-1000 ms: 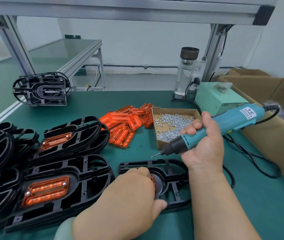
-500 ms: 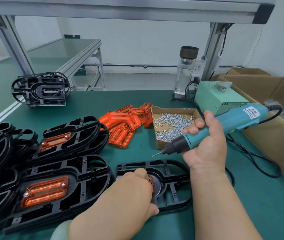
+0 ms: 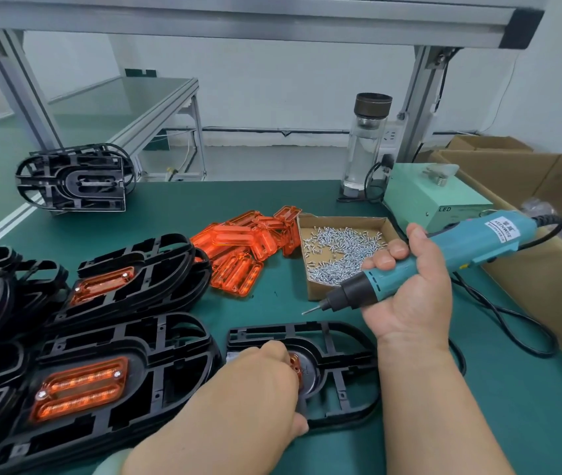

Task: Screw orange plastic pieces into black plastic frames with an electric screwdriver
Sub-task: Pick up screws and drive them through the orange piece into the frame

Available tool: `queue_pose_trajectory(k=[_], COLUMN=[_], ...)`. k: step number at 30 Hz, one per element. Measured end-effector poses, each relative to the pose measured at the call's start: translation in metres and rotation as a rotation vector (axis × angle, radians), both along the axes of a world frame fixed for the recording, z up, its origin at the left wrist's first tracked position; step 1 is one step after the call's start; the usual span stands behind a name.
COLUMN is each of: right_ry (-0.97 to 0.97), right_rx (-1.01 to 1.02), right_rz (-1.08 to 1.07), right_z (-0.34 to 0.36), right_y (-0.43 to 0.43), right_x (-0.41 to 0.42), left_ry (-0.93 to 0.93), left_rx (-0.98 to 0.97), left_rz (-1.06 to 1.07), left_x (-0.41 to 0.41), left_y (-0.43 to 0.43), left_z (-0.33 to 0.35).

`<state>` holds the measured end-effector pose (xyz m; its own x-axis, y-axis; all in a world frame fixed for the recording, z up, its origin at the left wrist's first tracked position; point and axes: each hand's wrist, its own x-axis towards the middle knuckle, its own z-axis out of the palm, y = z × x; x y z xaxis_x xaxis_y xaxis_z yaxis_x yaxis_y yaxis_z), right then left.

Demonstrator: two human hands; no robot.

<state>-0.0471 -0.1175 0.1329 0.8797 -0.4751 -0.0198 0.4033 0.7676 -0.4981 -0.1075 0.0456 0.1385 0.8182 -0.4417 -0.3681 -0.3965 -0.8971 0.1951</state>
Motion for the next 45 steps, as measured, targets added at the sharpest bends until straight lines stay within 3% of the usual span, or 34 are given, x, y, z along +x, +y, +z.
queue_pose_trajectory(k=[3,5,9,12,20,24,29,33,38,42,45], right_ry=[0.001,0.002,0.013,0.025,0.047,0.053,0.048,0.035,0.036,0.037,0.036], right_rx=[0.001,0.001,-0.006,-0.009,-0.033,-0.04,-0.059,-0.062,-0.058,-0.057,-0.021], right_rz=[-0.012,-0.023,-0.042,-0.052,-0.049,-0.047,-0.054,-0.046,-0.044,-0.041,-0.042], right_z=[0.0,0.001,0.002,0.003,0.001,0.0,0.0,0.0,0.0,0.0,0.0], right_y=[-0.001,-0.002,-0.004,-0.004,-0.001,0.0,0.0,0.0,0.002,0.003,0.001], right_x=[0.0,0.0,0.0,0.0,0.002,0.003,0.004,0.004,0.004,0.003,0.003], left_ry=[0.024,-0.057,-0.303,-0.327,-0.233,-0.312,-0.329,-0.263,0.001,0.085,0.362], left_rx=[0.021,-0.018,-0.218,-0.346,-0.107,-0.072,-0.262,-0.569,-0.854,-0.974,-1.301], left_rz=[-0.058,-0.099,-0.017,0.011,-0.17,-0.132,-0.087,0.097,0.272,0.413,0.704], left_x=[0.0,0.003,0.041,0.084,0.147,0.15,0.15,0.15,0.145,0.139,0.132], left_y=[0.006,0.012,0.009,-0.014,-0.074,-0.079,-0.067,-0.055,-0.054,-0.059,-0.058], left_z=[0.013,0.027,0.05,0.055,0.015,0.01,0.014,0.016,0.015,0.019,0.028])
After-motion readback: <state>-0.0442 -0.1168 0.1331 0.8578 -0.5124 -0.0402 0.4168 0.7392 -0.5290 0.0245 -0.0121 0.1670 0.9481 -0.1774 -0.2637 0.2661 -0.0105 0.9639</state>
